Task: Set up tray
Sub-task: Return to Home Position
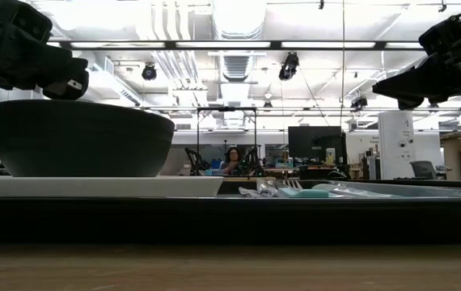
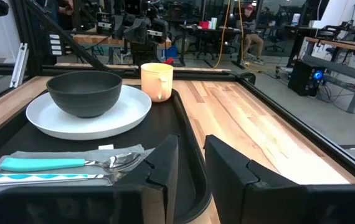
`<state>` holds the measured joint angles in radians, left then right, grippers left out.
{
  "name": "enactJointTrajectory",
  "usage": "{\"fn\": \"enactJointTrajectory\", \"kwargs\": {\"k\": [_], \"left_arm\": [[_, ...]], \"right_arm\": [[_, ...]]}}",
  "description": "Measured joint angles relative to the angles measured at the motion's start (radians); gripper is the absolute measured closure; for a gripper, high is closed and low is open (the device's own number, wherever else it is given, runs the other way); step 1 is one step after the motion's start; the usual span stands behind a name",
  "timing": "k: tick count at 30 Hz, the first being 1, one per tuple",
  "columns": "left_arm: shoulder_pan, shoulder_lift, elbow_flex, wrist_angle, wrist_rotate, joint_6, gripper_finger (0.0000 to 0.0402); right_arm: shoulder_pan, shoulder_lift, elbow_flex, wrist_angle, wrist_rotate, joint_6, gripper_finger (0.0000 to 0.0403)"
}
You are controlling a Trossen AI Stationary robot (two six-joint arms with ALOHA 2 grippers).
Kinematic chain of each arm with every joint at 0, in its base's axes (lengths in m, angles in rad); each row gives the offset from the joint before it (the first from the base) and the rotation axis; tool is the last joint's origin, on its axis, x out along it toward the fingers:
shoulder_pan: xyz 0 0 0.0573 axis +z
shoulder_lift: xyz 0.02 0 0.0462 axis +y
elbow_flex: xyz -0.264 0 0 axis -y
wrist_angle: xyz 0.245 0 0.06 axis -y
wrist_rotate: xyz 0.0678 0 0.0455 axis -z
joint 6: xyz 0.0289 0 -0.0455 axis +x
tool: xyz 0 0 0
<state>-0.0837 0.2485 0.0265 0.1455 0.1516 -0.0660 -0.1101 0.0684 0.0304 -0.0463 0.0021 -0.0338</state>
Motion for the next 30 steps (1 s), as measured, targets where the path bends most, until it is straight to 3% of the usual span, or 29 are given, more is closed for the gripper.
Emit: {"fn": "enactJointTrajectory", "kwargs": {"k": [17,30], "left_arm": [[0.0,0.0,0.0,0.0,0.0,0.0,0.0327],[0.0,0.0,0.0,0.0,0.0,0.0,0.0327]], "right_arm": [[0.0,0.0,0.0,0.0,0.0,0.0,0.0316],[0.0,0.0,0.0,0.0,0.0,0.0,0.0335]]}}
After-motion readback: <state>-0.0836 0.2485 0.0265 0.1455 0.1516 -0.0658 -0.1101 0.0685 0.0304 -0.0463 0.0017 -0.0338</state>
